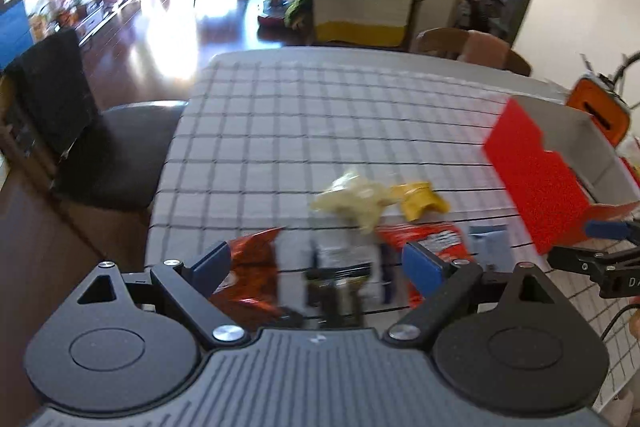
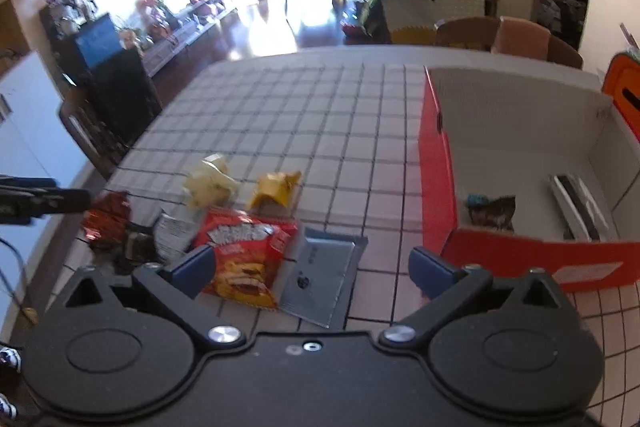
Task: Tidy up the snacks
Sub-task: 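Withdraw both tools from the box toward the remaining snacks, then close the left tool on the orange Oreo bag while the right tool grasps the grey packet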
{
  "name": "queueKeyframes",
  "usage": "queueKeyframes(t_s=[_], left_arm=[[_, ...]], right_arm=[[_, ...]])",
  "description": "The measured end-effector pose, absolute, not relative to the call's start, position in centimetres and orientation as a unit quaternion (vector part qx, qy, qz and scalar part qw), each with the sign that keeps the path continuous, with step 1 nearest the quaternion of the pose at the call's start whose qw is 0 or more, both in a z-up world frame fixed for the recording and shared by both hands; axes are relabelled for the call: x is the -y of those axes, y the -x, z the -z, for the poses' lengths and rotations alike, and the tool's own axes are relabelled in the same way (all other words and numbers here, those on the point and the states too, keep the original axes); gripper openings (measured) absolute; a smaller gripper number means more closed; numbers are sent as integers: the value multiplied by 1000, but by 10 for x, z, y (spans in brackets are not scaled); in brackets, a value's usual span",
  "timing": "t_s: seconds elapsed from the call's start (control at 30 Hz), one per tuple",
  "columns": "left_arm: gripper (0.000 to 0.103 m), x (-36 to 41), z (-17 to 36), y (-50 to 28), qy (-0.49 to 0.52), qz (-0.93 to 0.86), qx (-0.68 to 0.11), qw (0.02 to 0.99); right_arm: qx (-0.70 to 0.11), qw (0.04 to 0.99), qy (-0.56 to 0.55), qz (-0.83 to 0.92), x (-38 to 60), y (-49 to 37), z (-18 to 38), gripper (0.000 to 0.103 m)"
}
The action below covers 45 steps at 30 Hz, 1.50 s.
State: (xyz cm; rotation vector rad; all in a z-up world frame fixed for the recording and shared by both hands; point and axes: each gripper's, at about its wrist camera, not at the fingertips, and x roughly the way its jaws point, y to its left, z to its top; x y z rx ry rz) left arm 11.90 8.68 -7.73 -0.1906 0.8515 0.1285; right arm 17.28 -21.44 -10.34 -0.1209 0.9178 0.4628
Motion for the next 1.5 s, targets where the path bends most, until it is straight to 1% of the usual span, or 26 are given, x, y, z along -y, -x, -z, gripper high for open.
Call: queueKeyframes(t_s=[0.27, 0.53, 0.67, 0.83, 1.07, 1.1, 1.17, 1.2, 1.27, 1.33, 1.43, 1.5], left_arm=[[93, -125, 106, -127, 118, -96, -447, 882], [93, -142, 131, -140, 143, -107, -476, 861], [93, -146, 140, -148, 152, -107, -484, 855], [93, -152, 152, -158, 167, -109, -497, 844], [92, -159, 164, -164, 187, -113, -509, 832], [91, -159, 164, -165, 187, -112, -510, 832], [78, -158, 165, -165, 187, -109, -512, 831], [75, -159, 166, -165, 190, -107, -513, 830], [61, -160, 168, -165, 199, -102, -517, 826], [56, -158, 168, -164, 197, -100, -518, 826], [53, -158, 169, -161, 197, -99, -515, 828], [50, -161, 169, -159, 206, -97, -513, 828]], right_arm=[[-467, 868, 50, -161, 197, -191, 140, 101], [-496, 857, 62, -130, 183, -207, 171, 90], [-501, 854, 69, -123, 181, -214, 178, 87], [-502, 851, 87, -128, 176, -214, 183, 80], [-497, 852, 98, -134, 169, -212, 181, 74], [-495, 852, 100, -134, 169, -211, 181, 71], [-492, 854, 101, -133, 169, -211, 180, 66], [-492, 855, 99, -133, 170, -213, 180, 63], [-491, 856, 96, -132, 171, -214, 179, 58], [-491, 856, 98, -131, 171, -213, 178, 53], [-487, 857, 104, -133, 172, -212, 179, 48], [-486, 857, 105, -133, 173, -212, 179, 47]])
